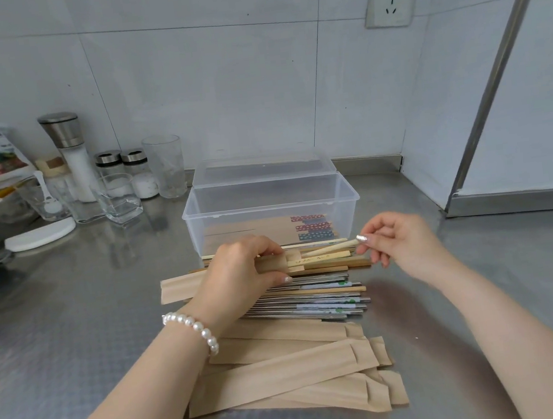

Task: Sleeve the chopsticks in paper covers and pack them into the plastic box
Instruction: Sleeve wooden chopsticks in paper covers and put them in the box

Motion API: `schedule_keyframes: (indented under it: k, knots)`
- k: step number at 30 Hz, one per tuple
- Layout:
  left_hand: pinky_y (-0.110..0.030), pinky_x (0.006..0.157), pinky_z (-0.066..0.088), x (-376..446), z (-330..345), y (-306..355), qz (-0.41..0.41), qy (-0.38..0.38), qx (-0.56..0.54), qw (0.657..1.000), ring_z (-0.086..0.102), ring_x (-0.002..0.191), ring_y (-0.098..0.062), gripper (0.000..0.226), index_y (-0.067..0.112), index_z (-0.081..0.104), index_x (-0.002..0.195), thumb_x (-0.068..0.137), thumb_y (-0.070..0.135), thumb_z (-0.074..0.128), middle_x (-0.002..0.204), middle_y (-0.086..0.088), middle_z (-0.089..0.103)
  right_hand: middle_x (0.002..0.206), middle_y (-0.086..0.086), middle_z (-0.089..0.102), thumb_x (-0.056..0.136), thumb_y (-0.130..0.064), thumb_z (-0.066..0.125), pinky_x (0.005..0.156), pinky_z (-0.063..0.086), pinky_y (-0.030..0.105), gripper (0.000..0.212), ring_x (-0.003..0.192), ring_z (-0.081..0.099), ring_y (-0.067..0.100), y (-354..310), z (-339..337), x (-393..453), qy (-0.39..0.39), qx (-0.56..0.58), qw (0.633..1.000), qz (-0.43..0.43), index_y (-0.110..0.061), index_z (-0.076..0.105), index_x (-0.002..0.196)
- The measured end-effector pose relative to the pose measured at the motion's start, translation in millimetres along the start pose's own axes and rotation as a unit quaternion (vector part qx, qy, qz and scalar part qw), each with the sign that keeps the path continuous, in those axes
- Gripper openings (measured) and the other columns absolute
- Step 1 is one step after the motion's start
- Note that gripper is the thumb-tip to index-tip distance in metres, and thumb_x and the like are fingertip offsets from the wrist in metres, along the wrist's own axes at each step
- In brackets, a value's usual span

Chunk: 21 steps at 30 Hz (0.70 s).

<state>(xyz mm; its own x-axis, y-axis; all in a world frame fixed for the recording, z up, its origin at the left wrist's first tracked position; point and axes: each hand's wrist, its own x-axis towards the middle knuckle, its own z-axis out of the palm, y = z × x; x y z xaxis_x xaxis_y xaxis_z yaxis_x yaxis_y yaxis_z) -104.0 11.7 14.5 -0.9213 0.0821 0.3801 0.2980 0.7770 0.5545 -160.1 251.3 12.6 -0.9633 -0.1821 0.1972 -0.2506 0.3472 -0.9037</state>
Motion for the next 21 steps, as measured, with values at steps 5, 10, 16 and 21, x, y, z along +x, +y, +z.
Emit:
schedule_keyframes:
  k: [5, 10, 16, 21]
  knots:
    - [-0.026, 0.080, 0.048, -0.9, 1.0, -0.2, 0.003, -0.006, -0.001, 1.000, 0.058, 0.084, -0.011, 0.033, 0.021, 0.067, 0.096, 0.065, 0.025, 0.080, 0.086, 0.011, 0.061, 0.063, 0.010, 0.070, 0.082, 0.011, 0.056, 0.049, 0.053, 0.020, 0.012, 0.053, 0.066, 0.018, -9.3, -4.1, -4.7, 0.022, 0.211, 0.976, 0.044, 0.000, 0.060, 0.078]
    - [-0.025, 0.079, 0.047, 0.1, 0.0, -1.6, -0.002, -0.002, 0.000, 1.000, 0.058, 0.084, -0.012, 0.034, 0.020, 0.067, 0.095, 0.064, 0.025, 0.081, 0.085, 0.010, 0.062, 0.069, 0.008, 0.073, 0.084, 0.008, 0.052, 0.054, 0.055, 0.019, 0.013, 0.059, 0.069, 0.017, -15.9, -10.4, -3.7, 0.103, 0.354, 0.928, 0.050, -0.003, 0.059, 0.083]
    - [-0.029, 0.078, 0.049, 0.8, -0.4, -3.0, -0.015, 0.014, 0.004, 1.000, 0.058, 0.083, -0.013, 0.034, 0.020, 0.067, 0.095, 0.064, 0.028, 0.081, 0.084, 0.009, 0.063, 0.065, 0.001, 0.072, 0.091, 0.001, 0.049, 0.056, 0.055, 0.020, 0.015, 0.062, 0.070, 0.015, -11.5, -30.8, -1.2, 0.245, 0.399, 0.882, 0.054, -0.009, 0.058, 0.084]
    - [-0.030, 0.075, 0.047, 1.6, -2.8, -4.9, -0.029, 0.036, 0.020, 0.999, 0.055, 0.079, -0.013, 0.034, 0.022, 0.067, 0.093, 0.063, 0.028, 0.081, 0.080, 0.011, 0.059, 0.061, -0.002, 0.071, 0.092, 0.001, 0.047, 0.055, 0.054, 0.020, 0.018, 0.059, 0.070, 0.015, -13.3, -40.3, -2.6, 0.308, 0.414, 0.855, 0.047, -0.011, 0.056, 0.082]
